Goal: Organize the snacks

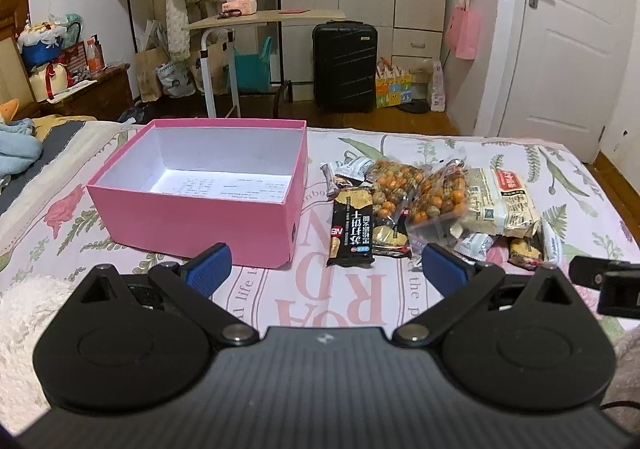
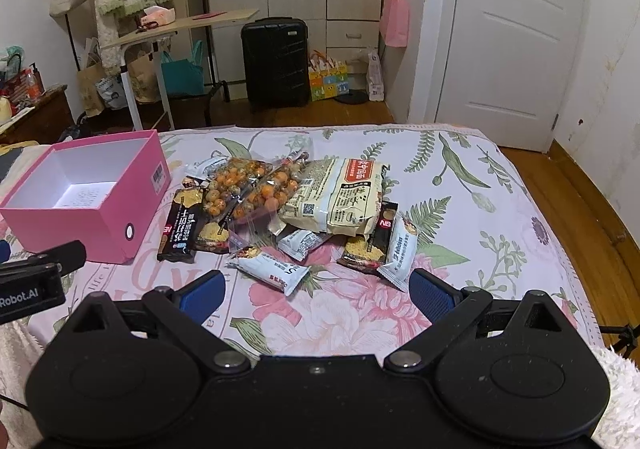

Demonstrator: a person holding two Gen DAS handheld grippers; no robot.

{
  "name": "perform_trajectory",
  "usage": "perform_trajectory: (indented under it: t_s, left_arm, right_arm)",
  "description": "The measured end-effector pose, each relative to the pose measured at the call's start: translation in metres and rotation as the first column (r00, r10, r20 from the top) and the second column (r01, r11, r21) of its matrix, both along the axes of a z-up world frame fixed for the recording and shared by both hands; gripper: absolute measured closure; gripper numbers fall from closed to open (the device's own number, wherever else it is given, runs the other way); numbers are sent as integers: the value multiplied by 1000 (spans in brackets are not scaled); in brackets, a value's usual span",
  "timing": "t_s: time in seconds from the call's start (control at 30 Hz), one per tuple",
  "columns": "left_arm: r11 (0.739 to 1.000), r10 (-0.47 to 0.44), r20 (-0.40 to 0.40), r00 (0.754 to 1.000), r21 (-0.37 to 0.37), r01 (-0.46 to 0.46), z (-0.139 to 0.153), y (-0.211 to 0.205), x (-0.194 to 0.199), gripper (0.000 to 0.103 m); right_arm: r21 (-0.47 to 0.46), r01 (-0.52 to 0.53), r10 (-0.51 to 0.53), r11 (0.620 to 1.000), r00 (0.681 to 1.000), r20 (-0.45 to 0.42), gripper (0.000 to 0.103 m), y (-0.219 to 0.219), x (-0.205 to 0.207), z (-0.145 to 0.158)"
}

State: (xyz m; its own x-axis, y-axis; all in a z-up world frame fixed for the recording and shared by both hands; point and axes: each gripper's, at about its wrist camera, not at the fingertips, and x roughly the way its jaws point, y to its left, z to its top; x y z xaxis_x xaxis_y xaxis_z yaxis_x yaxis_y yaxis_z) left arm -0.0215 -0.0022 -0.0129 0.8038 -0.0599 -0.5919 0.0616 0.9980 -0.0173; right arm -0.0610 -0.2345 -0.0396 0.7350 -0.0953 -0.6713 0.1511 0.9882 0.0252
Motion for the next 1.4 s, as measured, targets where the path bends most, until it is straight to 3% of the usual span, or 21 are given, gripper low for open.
perform_trajectory:
  t_s: [0.43, 0.67, 0.77, 1.1, 1.4]
  left_arm:
    - [1000, -3, -23, 1000, 5, 3, -7, 0, 0, 0]
    - [1000, -7, -56, 998, -7, 6, -6, -3, 1, 0]
    - [1000, -11, -64, 998, 2, 11, -5, -9, 4, 0]
    - [999, -50, -100, 994, 14, 51, 10, -42, 35, 0]
    - [997, -77, -152, 985, -37, 72, 1, -85, 72, 0]
  right_arm:
    - [3, 5, -5, 1000, 1000, 19, 3, -3, -3, -3]
    - [29, -21, 15, 999, 984, 177, 3, -14, -13, 2]
    - [68, -34, 20, 997, 979, 201, 3, -26, -8, 10]
    - [191, -94, 91, 977, 996, 24, 4, -87, 53, 34]
    - [231, -37, 75, 972, 985, -157, 7, -125, 107, -3]
